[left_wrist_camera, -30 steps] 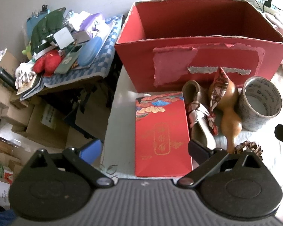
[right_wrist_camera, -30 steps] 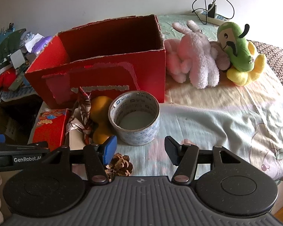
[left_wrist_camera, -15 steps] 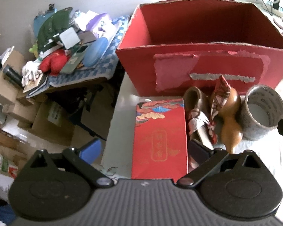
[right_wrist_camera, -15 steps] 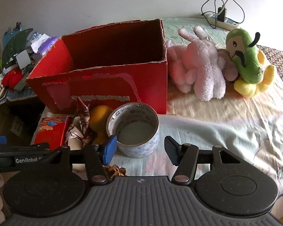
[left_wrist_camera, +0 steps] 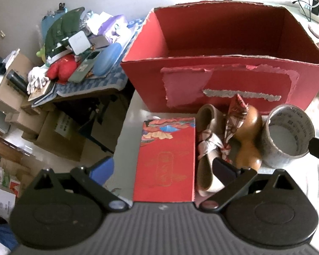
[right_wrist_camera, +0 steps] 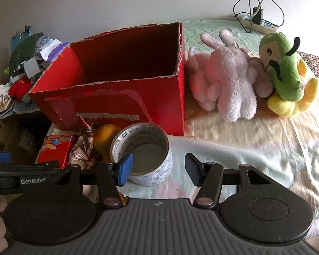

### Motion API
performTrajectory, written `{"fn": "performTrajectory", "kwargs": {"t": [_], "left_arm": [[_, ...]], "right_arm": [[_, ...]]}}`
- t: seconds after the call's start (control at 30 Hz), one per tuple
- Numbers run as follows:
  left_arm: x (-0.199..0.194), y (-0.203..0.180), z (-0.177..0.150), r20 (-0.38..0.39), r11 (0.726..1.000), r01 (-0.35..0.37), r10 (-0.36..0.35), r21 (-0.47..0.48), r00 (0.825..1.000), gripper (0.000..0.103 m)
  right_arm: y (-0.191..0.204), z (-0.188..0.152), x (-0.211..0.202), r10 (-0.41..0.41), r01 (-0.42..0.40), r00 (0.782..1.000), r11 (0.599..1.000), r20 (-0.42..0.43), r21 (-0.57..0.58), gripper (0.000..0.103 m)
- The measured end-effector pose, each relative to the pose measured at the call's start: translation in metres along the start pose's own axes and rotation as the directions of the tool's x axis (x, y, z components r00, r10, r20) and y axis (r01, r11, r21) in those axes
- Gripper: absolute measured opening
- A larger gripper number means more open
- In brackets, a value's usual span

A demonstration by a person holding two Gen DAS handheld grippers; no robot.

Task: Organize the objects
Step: 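Grasp the grey printed tape roll by its rim with the right tool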

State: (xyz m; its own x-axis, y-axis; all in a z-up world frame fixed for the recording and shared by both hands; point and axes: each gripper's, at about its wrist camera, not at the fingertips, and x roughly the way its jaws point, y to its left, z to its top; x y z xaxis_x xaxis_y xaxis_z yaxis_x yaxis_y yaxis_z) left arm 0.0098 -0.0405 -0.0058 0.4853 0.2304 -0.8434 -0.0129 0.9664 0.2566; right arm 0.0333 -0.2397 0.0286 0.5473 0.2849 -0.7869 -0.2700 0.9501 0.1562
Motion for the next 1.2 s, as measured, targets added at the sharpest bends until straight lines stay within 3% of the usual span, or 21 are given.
{"fn": "performTrajectory", "kwargs": {"t": [0.23,0.43,0.63,0.77,0.9,1.07,1.2], "left_arm": [[-0.002,-0.017,0.007,-0.012,1.000,-0.001,0.001,-0.027,1.000,0.097],[-0.004,-0.021,0.013,-0.027,0.990,0.109,-0.112,-0.087,0.993,0.081],[-0.007,-0.036,0.015,-0.042,0.960,0.250,-0.257,-0.125,0.966,0.061],[-0.004,-0.045,0.016,-0.047,0.938,0.314,-0.324,-0.143,0.945,0.052],[0.004,-0.052,0.019,-0.068,0.922,0.349,-0.364,-0.168,0.929,0.046],[0.016,-0.059,0.022,-0.103,0.904,0.391,-0.411,-0.176,0.906,0.034],[0.023,-0.064,0.026,-0.115,0.902,0.399,-0.419,-0.165,0.901,0.031]], "right_arm": [[-0.020,0.013,0.012,0.067,-0.068,0.996,0.997,-0.051,-0.018,0.044],[-0.035,0.021,0.023,0.127,-0.130,0.988,0.991,-0.088,-0.033,0.042],[-0.048,0.024,0.040,0.174,-0.179,0.976,0.984,-0.132,-0.025,0.035],[-0.052,0.027,0.049,0.226,-0.229,0.964,0.973,-0.143,-0.009,0.031],[-0.049,0.028,0.055,0.257,-0.261,0.953,0.965,-0.158,-0.001,0.029],[-0.046,0.028,0.066,0.240,-0.246,0.953,0.969,-0.183,-0.007,0.028],[-0.047,0.029,0.071,0.245,-0.251,0.950,0.968,-0.195,-0.006,0.024]]}}
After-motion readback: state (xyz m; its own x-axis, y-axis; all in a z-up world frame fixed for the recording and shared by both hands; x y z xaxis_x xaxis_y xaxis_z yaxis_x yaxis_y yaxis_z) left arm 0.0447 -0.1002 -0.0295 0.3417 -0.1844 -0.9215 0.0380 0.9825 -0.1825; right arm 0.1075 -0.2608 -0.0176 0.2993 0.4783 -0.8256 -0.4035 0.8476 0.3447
